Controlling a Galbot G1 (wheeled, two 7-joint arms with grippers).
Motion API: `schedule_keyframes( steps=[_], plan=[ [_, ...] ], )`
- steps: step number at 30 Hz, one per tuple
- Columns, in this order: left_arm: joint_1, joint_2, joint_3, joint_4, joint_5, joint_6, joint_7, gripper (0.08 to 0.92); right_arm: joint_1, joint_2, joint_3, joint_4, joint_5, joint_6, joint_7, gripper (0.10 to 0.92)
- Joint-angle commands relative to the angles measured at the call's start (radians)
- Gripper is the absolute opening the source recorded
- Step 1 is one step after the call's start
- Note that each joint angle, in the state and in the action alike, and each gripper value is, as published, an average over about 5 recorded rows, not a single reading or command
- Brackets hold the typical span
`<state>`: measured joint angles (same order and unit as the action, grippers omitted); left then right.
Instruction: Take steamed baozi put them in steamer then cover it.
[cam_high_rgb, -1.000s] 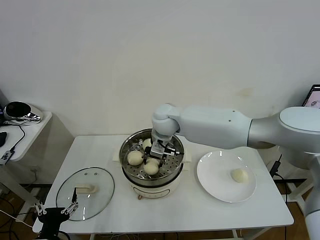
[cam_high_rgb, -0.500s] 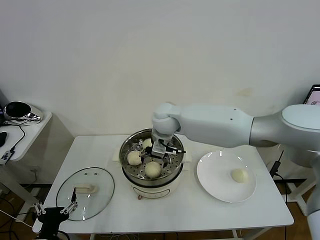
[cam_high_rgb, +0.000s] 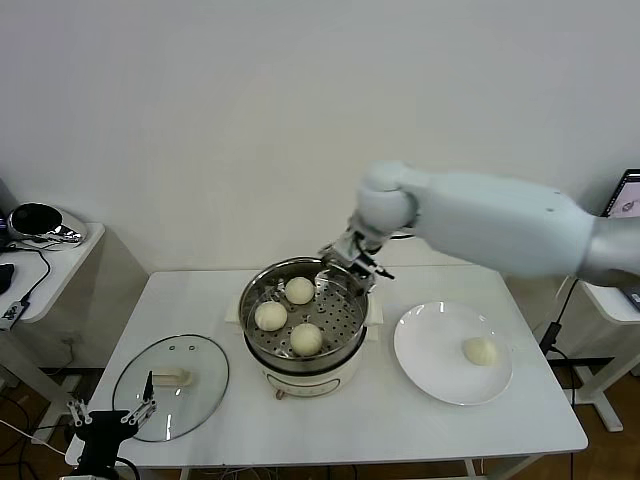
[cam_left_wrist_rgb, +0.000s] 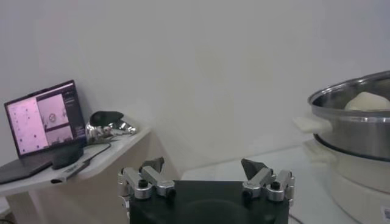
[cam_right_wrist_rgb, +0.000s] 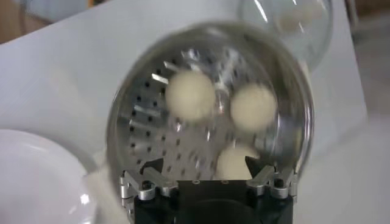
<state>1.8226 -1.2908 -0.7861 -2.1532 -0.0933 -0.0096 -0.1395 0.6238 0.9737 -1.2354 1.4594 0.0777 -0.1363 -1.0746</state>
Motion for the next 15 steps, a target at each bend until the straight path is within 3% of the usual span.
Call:
schedule_keyframes(
  steps=[1, 7, 15],
  plan=[
    [-0.003, 0.003, 0.005, 0.000, 0.002, 0.002, 0.001, 0.823, -0.039, -0.306, 0.061, 0.058, 0.028, -0.276, 0.013, 0.823],
    [-0.012, 0.009, 0.018, 0.012, 0.010, 0.002, 0.002, 0.823, -0.193, -0.456, 0.149, 0.046, -0.086, -0.211, -0.026, 0.823],
    [-0.012, 0.006, 0.026, 0.014, 0.020, 0.004, 0.002, 0.823, -0.505, -0.519, 0.394, -0.028, -0.220, -0.092, -0.057, 0.823]
  ],
)
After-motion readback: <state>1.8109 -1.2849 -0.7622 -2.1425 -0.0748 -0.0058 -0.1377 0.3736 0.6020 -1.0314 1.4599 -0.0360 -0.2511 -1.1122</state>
